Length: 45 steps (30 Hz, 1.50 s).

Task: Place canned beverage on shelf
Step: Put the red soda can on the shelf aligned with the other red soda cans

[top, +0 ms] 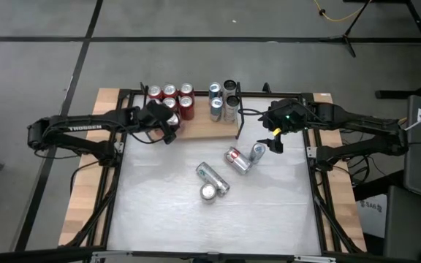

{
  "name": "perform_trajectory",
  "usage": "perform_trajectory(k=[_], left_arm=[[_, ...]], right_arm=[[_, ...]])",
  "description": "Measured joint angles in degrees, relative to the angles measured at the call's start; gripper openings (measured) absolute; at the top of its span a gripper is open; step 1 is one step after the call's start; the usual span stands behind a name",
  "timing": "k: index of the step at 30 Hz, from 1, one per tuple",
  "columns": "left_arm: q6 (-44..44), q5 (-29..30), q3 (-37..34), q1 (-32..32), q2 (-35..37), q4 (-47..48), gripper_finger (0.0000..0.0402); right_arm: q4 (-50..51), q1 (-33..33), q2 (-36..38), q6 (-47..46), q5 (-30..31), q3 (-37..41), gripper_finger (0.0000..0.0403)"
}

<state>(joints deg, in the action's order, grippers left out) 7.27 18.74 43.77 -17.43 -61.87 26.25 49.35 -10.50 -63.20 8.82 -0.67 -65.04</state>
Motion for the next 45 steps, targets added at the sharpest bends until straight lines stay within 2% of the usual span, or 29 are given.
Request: perform_trajectory(k=[5, 16, 31, 45], left_arm=[[-0.4, -0.7, 0.0, -1.2, 0.0, 0.2, 0.0279], [-0.4, -1.9, 0.0, -1.7, 0.0, 0.2, 0.0317], [-0.3, -1.8, 0.1, -1.7, -1.2, -0.5, 0.032], [-0.3, 0.7, 0.2, -1.7, -1.9, -1.0, 0.0321]], right_arm=[[0.0, 0.0, 0.0, 0.0, 0.0, 0.0, 0.0395], [0.0, 0.0, 0.0, 0.0, 0.0, 0.0, 0.0395], [0.1, 0.0, 0.0, 0.0, 0.0, 0.0, 0.0395], [0.1, 0.0, 0.0, 0.0, 0.0, 0.0, 0.0395]])
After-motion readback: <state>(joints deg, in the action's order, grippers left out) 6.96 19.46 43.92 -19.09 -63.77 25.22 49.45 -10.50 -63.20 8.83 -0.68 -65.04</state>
